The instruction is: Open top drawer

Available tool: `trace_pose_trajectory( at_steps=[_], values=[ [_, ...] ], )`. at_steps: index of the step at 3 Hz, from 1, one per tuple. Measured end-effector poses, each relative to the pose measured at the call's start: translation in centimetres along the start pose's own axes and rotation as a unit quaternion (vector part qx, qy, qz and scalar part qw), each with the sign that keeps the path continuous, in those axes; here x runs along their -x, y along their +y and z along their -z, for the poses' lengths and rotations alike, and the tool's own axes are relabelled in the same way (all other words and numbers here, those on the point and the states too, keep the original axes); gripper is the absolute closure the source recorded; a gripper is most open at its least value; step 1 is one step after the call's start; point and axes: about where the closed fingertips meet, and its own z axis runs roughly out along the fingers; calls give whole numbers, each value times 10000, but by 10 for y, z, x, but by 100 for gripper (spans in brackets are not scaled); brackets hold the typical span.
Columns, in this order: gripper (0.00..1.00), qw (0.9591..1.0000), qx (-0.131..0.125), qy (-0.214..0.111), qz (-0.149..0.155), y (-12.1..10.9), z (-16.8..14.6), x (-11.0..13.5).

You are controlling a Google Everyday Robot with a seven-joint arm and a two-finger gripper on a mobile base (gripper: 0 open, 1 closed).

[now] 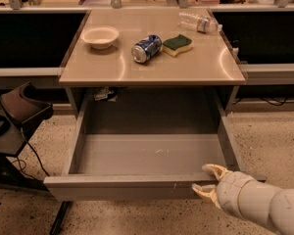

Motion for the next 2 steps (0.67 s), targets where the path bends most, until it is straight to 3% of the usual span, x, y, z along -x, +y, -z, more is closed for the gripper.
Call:
trace_pose_trajectory(
  at_steps=[1, 2],
  values=[
    [11, 10000, 0, 0, 0, 0, 0, 0],
    [0, 10000, 0, 0, 1, 0, 0, 0]
  ],
)
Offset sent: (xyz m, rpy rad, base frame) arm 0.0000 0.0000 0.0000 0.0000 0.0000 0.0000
